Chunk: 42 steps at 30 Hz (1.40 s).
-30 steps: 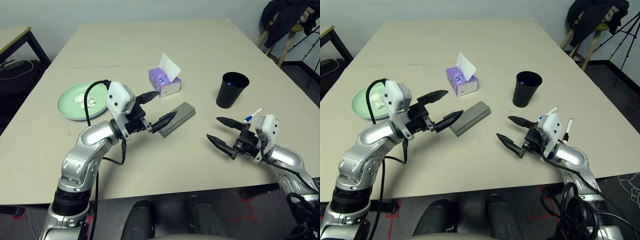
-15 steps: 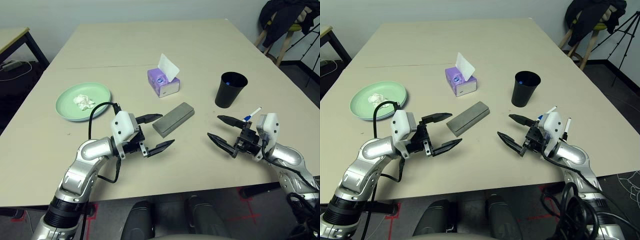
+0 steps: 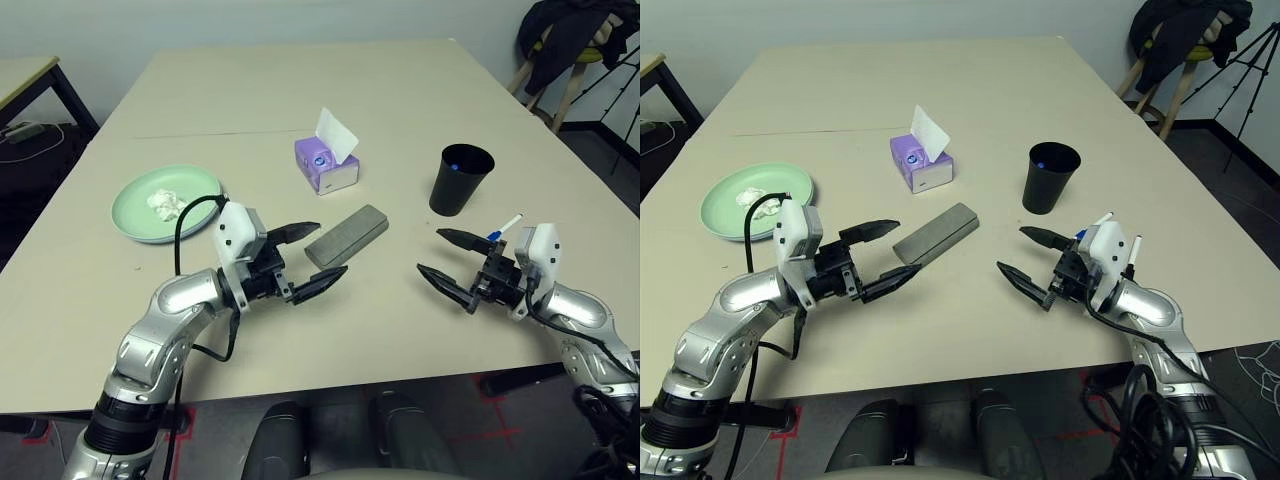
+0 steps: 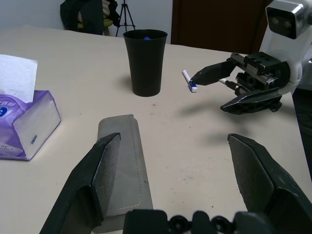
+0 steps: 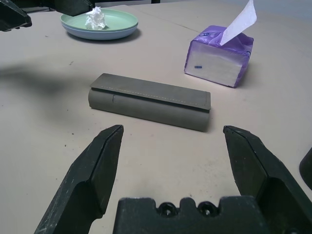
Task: Organize and tidy the items on the table.
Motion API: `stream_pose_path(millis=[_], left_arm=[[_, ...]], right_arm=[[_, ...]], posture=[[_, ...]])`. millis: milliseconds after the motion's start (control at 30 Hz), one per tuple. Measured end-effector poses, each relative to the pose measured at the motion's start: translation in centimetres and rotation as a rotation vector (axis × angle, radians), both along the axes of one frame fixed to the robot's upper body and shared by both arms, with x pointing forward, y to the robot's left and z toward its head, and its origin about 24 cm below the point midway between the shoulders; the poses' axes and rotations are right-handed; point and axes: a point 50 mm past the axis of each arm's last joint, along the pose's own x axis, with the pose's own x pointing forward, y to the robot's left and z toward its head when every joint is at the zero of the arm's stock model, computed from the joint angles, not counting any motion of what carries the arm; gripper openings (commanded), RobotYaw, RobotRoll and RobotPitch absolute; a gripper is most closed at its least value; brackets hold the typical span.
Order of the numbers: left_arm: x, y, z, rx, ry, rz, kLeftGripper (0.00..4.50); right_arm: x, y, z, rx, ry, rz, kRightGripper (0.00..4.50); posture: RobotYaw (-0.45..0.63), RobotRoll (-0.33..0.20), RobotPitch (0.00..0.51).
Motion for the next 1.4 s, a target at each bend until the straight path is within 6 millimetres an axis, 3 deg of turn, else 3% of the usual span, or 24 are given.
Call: stream_pose_path(millis=[700, 800, 1033, 1200, 1267, 1400], left_arm=[[0.3, -0.1, 1.1, 0.042, -0.108, -0.013, 4.44], [0.3, -0.1, 1.1, 0.044, -0.109, -0.011, 4.44], [0.4, 0.0, 0.9, 0.05, -0.103, -0.002, 4.44], [0.6, -0.1, 1.1, 0.048, -0.111, -0.004, 4.44], [0.7, 0.0, 1.0, 0.049, -0.105, -0.001, 4.44], [1.0, 0.1, 0.8, 0.051, -0.093, 0.008, 4.44]], right_arm=[[0.0, 0.0, 0.0, -0.001, 0.001, -0.001, 4.5], [-0.4, -0.9, 0.5, -0.011, 0.001, -0.012, 4.5], [0.2, -6.8, 6.7, -0.125, 0.049, -0.173, 4.5], [1.9, -11.0, 12.0, -0.263, 0.034, -0.417, 4.5], [2.1, -11.9, 14.0, -0.336, 0.036, -0.441, 4.5], [3.5, -11.7, 17.4, -0.535, 0.07, -0.401, 4.5]], posture=[[-0.01, 0.0, 0.083], [-0.01, 0.0, 0.083], [-0.04, 0.0, 0.084], [-0.06, 0.0, 0.087], [-0.07, 0.0, 0.087], [-0.07, 0.0, 0.088]])
